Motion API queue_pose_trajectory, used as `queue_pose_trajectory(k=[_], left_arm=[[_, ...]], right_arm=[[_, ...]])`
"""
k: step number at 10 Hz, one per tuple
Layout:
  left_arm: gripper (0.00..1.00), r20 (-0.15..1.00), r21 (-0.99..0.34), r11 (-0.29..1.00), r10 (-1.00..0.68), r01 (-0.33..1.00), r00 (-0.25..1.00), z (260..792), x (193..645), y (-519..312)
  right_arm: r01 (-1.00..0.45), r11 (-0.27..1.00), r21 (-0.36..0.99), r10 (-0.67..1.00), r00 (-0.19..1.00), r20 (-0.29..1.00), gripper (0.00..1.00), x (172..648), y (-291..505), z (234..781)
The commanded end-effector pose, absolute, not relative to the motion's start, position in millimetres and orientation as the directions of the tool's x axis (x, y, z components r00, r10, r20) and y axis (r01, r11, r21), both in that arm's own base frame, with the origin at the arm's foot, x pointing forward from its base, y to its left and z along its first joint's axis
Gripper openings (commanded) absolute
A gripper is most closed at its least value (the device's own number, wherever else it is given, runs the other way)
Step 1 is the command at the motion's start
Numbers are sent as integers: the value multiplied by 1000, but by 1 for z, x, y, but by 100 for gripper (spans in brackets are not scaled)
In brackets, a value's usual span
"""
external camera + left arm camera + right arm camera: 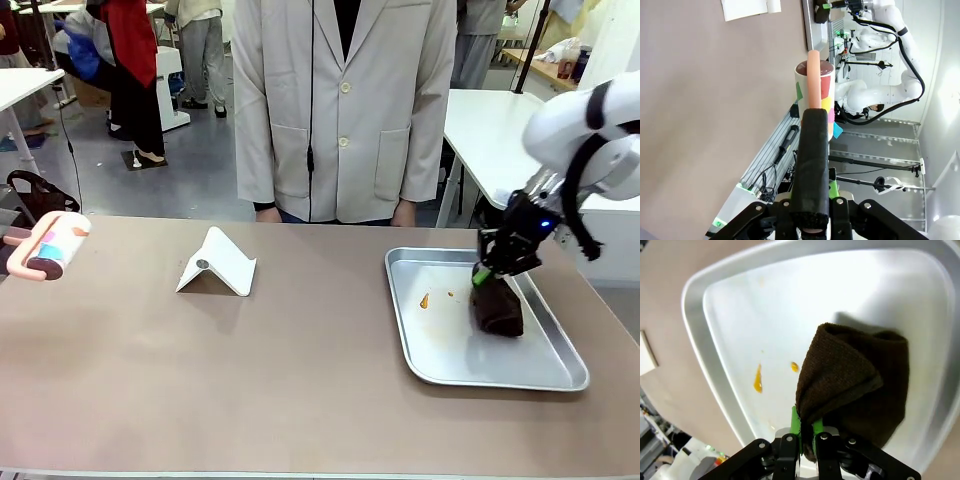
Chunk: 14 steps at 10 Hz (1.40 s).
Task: Clean the surface of the table.
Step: Clean the area not pointed to by the person.
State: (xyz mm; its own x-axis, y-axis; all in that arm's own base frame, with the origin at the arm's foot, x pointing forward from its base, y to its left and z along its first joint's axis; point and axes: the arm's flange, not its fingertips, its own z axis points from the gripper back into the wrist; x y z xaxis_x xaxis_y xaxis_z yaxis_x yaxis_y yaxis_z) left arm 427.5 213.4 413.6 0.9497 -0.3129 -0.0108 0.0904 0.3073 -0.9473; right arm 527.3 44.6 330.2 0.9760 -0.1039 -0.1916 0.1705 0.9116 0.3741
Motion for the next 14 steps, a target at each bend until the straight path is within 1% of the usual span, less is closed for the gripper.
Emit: queue_pose_trajectory(k=[1, 3, 4, 5, 9, 11, 13, 14], left_arm=[[22, 4, -952, 291, -309, 98, 951, 418, 427, 213], [22, 4, -952, 291, -309, 98, 951, 418, 427, 213], [22, 4, -952, 291, -309, 98, 951, 418, 427, 213], [22, 4, -952, 291, -309, 98, 951, 418, 427, 213], [22, 4, -952, 291, -309, 98, 951, 418, 427, 213], [22, 4, -952, 291, -309, 98, 951, 418, 427, 213], [22, 4, -952, 291, -309, 98, 951, 418, 427, 213], [22, 4, -952, 291, -309, 98, 951, 418, 427, 213]], right_arm=[[149, 903, 403, -75, 978, -194, 10, 539, 68, 321], [102, 891, 443, -16, 981, -193, 10, 534, 92, 315], [76, 882, 465, 34, 974, -225, 10, 530, 104, 311], [48, 880, 473, 66, 973, -222, 10, 528, 118, 307], [-15, 883, 469, 128, 969, -210, 10, 522, 164, 305], [-40, 900, 433, 137, 971, -194, 10, 519, 176, 308], [-8, 924, 382, 87, 978, -191, 10, 521, 170, 303], [12, 923, 384, 68, 979, -194, 10, 522, 164, 302]])
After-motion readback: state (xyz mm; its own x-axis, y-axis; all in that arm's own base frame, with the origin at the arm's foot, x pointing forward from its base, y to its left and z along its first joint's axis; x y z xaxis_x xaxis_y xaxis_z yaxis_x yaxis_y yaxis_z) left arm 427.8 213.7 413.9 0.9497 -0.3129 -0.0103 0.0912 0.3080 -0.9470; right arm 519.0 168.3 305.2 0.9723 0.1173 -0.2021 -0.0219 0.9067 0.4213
